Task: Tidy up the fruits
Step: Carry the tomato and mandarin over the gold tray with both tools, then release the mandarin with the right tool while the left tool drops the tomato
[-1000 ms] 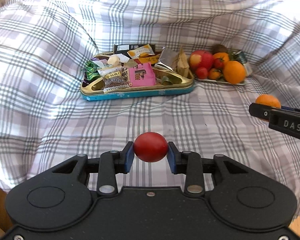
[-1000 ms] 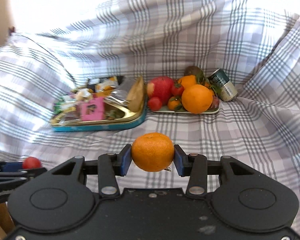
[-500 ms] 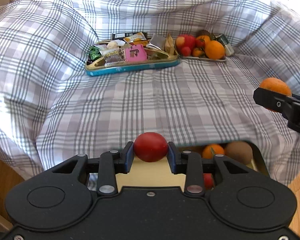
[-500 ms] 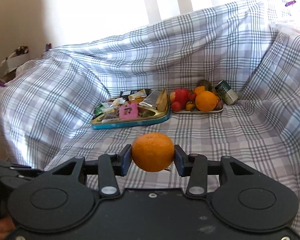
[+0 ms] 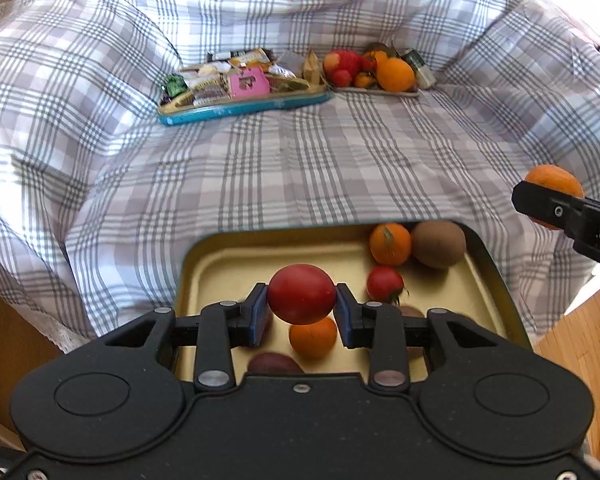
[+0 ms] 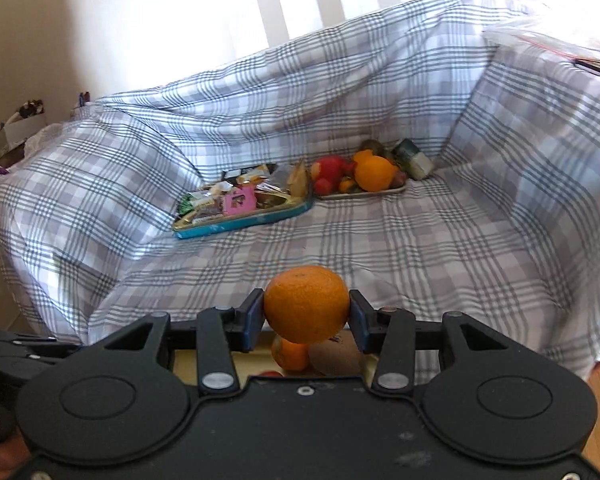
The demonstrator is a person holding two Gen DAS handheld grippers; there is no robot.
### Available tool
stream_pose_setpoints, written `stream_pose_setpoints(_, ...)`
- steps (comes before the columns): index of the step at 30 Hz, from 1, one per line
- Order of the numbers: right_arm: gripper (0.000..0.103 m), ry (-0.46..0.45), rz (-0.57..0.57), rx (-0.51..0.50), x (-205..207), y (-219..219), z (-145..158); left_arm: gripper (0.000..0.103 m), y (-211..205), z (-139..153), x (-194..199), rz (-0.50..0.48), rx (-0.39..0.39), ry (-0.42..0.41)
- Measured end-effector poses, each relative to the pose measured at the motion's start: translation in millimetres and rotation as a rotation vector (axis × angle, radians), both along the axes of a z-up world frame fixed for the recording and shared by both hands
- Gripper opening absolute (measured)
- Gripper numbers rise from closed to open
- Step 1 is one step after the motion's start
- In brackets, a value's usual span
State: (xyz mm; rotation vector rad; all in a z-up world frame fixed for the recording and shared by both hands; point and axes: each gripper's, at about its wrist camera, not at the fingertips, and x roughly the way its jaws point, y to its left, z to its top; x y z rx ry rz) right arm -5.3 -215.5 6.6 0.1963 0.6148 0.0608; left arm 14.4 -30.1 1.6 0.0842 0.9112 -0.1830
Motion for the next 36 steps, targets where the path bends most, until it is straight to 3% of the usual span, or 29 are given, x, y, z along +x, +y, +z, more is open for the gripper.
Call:
stream_pose_setpoints(9, 0.047, 0.115, 0.003, 0.004, -7, 2, -26, 0.044, -5, -23, -10, -0.086, 0.045, 0.064)
stream_pose_setpoints(19, 0.046, 0.126, -0.021, -0.006, -7, -3, -26, 0.044, -16, -33, -14, -0.132, 0.07, 0.103)
stream_pose_setpoints(30, 0.046, 0.149, -0.034, -0.004, -4, -3, -27, 0.044, -8, -34, -6, -0.071, 0.046, 0.128)
stream_pose_setpoints(36, 0.046, 0.17, -0.015, -0.016, -4, 1, -29, 0.044, 0, -30, -2, 0.014, 0.033, 0.122)
